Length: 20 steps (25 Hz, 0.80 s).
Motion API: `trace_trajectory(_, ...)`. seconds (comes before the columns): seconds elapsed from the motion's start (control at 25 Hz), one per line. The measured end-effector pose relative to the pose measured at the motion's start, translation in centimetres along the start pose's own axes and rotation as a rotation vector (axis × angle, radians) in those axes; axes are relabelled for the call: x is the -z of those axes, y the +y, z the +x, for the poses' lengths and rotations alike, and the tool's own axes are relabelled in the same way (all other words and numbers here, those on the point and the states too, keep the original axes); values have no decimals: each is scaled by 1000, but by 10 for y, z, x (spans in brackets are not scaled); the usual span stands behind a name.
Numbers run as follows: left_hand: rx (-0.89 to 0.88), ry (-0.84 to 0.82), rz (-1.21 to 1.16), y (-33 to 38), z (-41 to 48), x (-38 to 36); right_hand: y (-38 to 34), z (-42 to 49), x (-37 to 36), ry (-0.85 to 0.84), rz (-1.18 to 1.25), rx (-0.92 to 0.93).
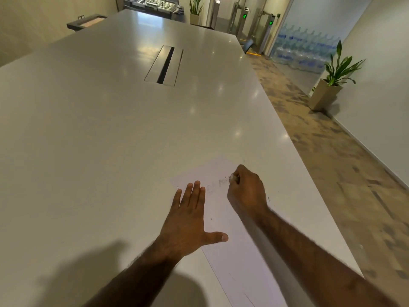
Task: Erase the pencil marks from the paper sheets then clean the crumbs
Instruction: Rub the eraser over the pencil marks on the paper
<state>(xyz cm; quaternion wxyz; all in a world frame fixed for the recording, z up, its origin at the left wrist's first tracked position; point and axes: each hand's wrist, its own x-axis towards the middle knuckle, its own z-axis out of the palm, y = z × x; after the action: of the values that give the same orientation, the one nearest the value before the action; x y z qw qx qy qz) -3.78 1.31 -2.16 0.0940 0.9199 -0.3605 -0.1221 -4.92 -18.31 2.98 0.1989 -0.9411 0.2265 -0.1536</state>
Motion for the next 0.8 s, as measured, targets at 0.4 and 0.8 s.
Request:
trace_trajectory(0.4,13,-21,-4,0,1,0,-4,3,2,-41,-22,-17)
trace_trajectory(0.8,11,-15,11,0,2,0,-10,9,3,-30,87,-53)
